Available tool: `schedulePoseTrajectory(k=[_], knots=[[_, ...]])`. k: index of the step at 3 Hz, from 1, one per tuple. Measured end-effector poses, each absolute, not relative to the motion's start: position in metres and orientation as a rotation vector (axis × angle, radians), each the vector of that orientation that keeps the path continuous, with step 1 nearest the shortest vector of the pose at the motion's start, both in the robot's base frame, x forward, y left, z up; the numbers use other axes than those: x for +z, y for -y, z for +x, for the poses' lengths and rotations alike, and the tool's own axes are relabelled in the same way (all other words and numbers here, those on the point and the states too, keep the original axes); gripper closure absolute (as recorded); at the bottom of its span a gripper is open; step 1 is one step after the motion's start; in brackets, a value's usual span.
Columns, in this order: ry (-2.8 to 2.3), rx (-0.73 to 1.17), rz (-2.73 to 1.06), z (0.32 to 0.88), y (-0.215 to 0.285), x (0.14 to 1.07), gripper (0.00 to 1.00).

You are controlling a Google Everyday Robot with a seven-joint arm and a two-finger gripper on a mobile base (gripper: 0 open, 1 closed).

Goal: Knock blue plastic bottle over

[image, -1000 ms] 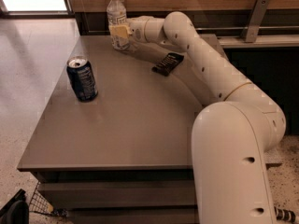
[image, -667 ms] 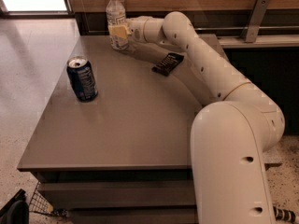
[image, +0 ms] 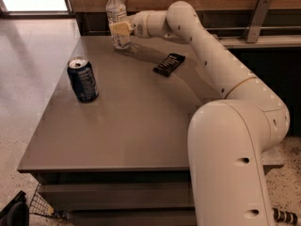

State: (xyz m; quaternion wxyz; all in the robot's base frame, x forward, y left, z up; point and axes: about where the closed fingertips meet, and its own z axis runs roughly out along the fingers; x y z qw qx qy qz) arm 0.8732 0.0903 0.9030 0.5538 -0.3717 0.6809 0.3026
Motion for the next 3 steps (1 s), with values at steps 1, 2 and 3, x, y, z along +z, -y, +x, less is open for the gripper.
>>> schedulePoseTrajectory(k=[1,2,3], knots=[[-1.665,0.69,-0.956,0.853,-0.071,0.929,1.0],[-1.718,0.643,-1.017,0.838,-0.061,0.943,1.0],[-1.875,0.479,-1.137,0.82,-0.06,0.94,1.0]])
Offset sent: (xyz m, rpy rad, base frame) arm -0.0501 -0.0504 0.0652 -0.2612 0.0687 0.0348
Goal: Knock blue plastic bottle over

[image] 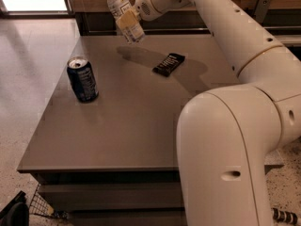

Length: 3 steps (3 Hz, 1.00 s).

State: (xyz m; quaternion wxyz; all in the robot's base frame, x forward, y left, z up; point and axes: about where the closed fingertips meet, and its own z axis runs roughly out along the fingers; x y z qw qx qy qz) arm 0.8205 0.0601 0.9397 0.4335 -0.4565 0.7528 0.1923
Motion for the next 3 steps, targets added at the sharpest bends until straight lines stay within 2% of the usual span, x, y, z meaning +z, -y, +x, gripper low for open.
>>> schedulePoseTrajectory(k=[2,3], knots=[[-2.087,0.197,-1.302,0.816,-0.05,0.911,1.0],[-2.146,0.15,-1.382,0.811,-0.049,0.896,1.0]])
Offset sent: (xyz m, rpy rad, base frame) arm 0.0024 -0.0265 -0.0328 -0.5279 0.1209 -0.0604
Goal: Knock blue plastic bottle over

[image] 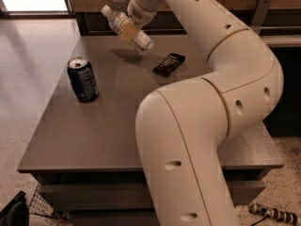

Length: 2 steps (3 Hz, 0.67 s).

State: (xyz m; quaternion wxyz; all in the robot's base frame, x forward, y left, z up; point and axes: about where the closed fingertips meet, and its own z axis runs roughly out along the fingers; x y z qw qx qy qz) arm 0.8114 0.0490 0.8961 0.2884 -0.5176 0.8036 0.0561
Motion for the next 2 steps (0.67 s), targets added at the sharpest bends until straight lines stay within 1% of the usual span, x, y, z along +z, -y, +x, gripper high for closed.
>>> schedulePoseTrajectory(k=[1,2], knots=[[-2.178,0.165,-1.458,0.805,-0.053,0.881,1.0],[-2.188,0.234,-1.543,0.797,-0.064,0.863,1.0]])
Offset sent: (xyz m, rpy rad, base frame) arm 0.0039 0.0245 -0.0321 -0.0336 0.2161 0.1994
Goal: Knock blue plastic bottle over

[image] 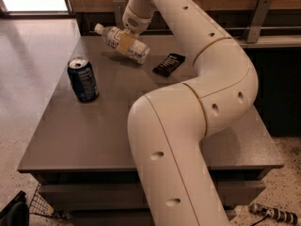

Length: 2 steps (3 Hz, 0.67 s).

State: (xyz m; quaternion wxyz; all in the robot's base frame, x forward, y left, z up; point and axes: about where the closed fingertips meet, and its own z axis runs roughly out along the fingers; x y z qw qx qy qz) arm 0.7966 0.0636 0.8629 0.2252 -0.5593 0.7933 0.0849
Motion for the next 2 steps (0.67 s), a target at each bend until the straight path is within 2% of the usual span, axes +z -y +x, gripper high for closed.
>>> schedulePoseTrajectory(k=[1,2], knots=[[-2.178,0.338,-1.642,0.786,-0.0834,0.8397,1.0],[-2.175,0.359,-1.66,0.7851,-0.0887,0.8339,0.88]])
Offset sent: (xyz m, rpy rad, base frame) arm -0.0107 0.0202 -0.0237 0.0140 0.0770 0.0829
